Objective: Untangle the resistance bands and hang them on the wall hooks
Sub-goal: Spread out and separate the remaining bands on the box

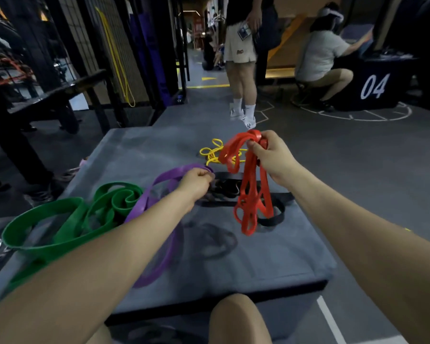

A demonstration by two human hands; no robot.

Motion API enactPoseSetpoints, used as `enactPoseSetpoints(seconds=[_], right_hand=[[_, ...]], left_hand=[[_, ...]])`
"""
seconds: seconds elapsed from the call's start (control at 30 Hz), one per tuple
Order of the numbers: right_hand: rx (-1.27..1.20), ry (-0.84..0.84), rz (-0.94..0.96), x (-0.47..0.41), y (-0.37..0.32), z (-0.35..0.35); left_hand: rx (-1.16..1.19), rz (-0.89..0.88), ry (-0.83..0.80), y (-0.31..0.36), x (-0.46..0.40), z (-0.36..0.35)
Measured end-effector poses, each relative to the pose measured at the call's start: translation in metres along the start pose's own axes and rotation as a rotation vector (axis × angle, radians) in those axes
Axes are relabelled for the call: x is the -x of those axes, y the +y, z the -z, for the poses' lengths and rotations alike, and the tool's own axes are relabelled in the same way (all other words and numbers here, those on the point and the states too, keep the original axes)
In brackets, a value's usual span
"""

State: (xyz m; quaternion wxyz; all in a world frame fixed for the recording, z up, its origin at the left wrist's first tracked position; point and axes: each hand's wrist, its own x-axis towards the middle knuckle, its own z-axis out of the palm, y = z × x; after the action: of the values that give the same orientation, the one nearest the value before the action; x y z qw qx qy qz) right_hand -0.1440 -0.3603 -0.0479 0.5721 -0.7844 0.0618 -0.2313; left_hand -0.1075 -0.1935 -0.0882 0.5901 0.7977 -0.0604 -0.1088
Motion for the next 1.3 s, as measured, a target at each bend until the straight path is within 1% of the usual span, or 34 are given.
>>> enactPoseSetpoints(seconds=[0.2, 0.3, 0.4, 0.6, 0.7, 0.77, 0.83, 0.9, 1.03, 1.1, 1.17, 1.23, 1.3], right_hand=[[-0.073, -0.006, 0.017, -0.07, -0.024, -0.042], [-0.067, 0.028, 0.04, -0.119, -0.028, -0.076], [-0.075, 0.015, 0.067, -0.163, -0.027, -0.116], [-0.052, 0.002, 0.096, -0.241, -0.002, -0.206], [-0.162, 0.037, 0.07, -0.267, 0.018, -0.256], [-0.255, 0.045, 0.022, -0.279, 0.035, -0.285], [-0.28, 0.045, -0.069, -0.287, 0.063, -0.308], [-0.195, 0.024, -0.183, -0.29, 0.1, -0.32], [0.33, -0.152, -0.34, -0.279, 0.156, -0.314], [0.502, -0.204, -0.336, -0.274, 0.167, -0.306], [0.639, -0.245, -0.27, -0.27, 0.168, -0.299], [0.703, -0.277, -0.214, -0.265, 0.162, -0.292], [0.7, -0.271, -0.19, -0.258, 0.152, -0.284]], left_hand=[[-0.034, -0.07, 0.08, 0.035, -0.058, 0.036], [-0.062, -0.09, 0.145, 0.044, -0.097, 0.061], [-0.084, -0.101, 0.196, 0.043, -0.141, 0.086], [-0.106, -0.104, 0.25, 0.023, -0.225, 0.137], [-0.161, -0.133, 0.284, 0.001, -0.261, 0.161], [-0.21, -0.147, 0.315, -0.017, -0.279, 0.172], [-0.252, -0.134, 0.336, -0.04, -0.292, 0.177], [-0.297, -0.118, 0.304, -0.067, -0.301, 0.176], [-0.431, -0.059, 0.185, -0.108, -0.308, 0.163], [-0.537, -0.023, 0.133, -0.114, -0.304, 0.155], [-0.595, -0.015, 0.114, -0.115, -0.3, 0.15], [-0.602, -0.025, 0.136, -0.11, -0.295, 0.15], [-0.606, -0.043, 0.163, -0.103, -0.287, 0.152]])
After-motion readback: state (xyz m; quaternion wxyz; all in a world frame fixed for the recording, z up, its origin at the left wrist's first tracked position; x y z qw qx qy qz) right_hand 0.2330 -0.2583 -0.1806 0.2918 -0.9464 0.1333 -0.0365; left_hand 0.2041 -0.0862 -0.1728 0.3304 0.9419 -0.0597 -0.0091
